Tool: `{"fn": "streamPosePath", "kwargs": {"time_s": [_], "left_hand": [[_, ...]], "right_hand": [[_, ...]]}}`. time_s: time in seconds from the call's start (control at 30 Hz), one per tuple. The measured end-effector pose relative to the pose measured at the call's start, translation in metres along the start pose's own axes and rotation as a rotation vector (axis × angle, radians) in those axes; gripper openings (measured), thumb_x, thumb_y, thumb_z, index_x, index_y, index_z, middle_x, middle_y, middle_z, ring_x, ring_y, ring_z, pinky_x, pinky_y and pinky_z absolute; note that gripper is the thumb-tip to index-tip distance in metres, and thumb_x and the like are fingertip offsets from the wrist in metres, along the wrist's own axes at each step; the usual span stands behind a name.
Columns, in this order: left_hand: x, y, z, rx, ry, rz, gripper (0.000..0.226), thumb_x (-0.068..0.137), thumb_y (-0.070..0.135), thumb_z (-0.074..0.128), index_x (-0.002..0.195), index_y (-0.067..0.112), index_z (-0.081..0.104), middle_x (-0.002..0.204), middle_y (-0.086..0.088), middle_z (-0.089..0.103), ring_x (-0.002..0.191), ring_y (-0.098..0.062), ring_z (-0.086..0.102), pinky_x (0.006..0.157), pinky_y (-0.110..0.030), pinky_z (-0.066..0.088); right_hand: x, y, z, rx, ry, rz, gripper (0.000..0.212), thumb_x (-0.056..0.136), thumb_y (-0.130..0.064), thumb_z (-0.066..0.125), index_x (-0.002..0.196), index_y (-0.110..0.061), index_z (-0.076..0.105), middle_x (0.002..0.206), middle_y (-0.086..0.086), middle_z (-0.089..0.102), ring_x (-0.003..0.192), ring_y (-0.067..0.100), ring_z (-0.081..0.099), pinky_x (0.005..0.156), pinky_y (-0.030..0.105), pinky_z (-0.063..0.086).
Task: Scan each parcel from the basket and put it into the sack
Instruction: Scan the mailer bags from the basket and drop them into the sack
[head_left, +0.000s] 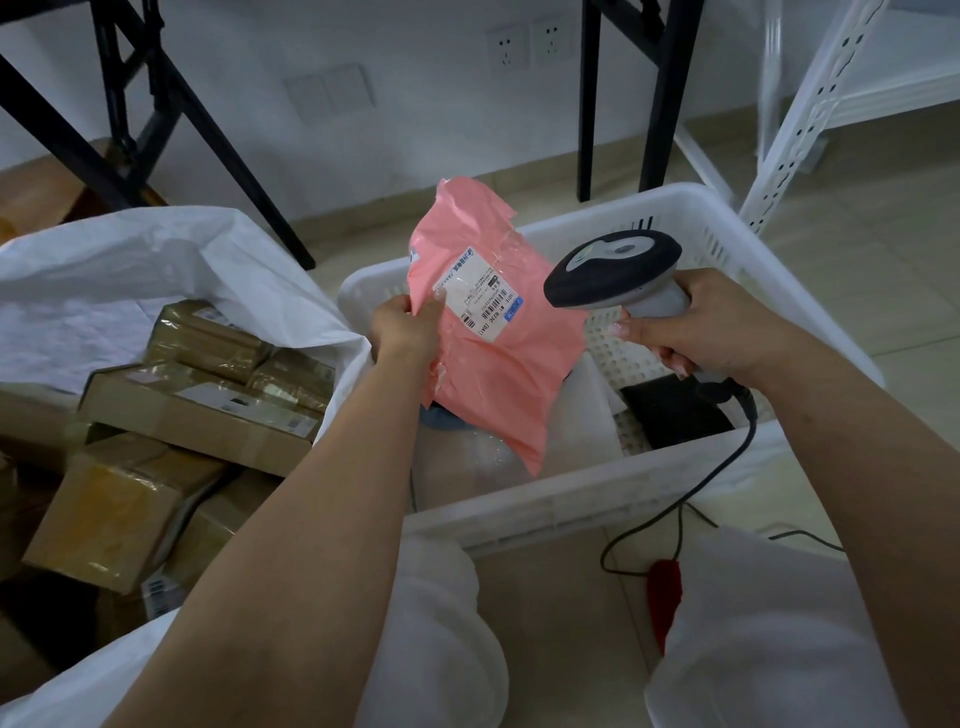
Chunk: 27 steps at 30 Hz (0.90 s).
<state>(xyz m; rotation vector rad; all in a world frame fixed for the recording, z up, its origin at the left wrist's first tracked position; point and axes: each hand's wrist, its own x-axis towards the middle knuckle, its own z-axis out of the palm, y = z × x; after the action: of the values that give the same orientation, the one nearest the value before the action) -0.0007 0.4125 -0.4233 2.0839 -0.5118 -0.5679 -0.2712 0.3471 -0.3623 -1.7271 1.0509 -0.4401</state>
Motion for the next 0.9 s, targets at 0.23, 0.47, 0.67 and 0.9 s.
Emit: {"fn": "streamPosePath", "kwargs": {"time_s": [0.23, 0.47, 0.67, 0.9], "left_hand": [[-0.014, 0.013, 0.001, -0.058, -0.001, 0.116, 0.031, 0.091, 0.038, 0.061, 0.068, 0.018, 0.055, 0.054, -0.001, 0.053, 0.054, -0.027, 0.056, 0.059, -0.044, 0.053], [-0.053, 0.040, -0.031, -0.368, 0.087, 0.186, 0.024, 0.097, 0.034, 0.056, 0.106, 0.012, 0.052, 0.091, -0.007, 0.063, 0.072, -0.022, 0.060, 0.060, -0.034, 0.052], [-0.091, 0.064, -0.140, -0.433, 0.290, 0.279, 0.043, 0.100, 0.027, 0.053, 0.137, 0.022, 0.032, 0.126, -0.003, 0.055, 0.117, -0.026, 0.059, 0.099, -0.046, 0.050], [-0.114, 0.024, -0.307, -0.138, 0.646, 0.368, 0.049, 0.101, 0.020, 0.044, 0.147, 0.033, 0.031, 0.128, 0.005, 0.052, 0.107, -0.014, 0.056, 0.086, -0.031, 0.049]], "right_hand": [[0.001, 0.000, 0.010, 0.081, 0.096, -0.036, 0.017, 0.084, -0.022, 0.075, 0.086, -0.016, 0.060, 0.060, 0.005, 0.055, 0.039, 0.005, 0.048, 0.047, 0.028, 0.046], [-0.001, -0.015, 0.028, 0.293, 0.381, -0.130, 0.016, 0.088, -0.027, 0.070, 0.080, -0.017, 0.060, 0.060, 0.003, 0.055, 0.043, 0.007, 0.050, 0.051, 0.028, 0.046], [-0.014, -0.061, 0.071, 0.417, 0.322, -0.191, 0.014, 0.091, -0.023, 0.066, 0.087, -0.011, 0.060, 0.060, 0.005, 0.052, 0.042, 0.012, 0.047, 0.050, 0.029, 0.044], [-0.033, -0.105, 0.116, 0.471, 0.224, -0.200, 0.016, 0.092, -0.022, 0.067, 0.090, -0.009, 0.058, 0.059, 0.004, 0.051, 0.035, 0.009, 0.043, 0.040, 0.021, 0.041]]}}
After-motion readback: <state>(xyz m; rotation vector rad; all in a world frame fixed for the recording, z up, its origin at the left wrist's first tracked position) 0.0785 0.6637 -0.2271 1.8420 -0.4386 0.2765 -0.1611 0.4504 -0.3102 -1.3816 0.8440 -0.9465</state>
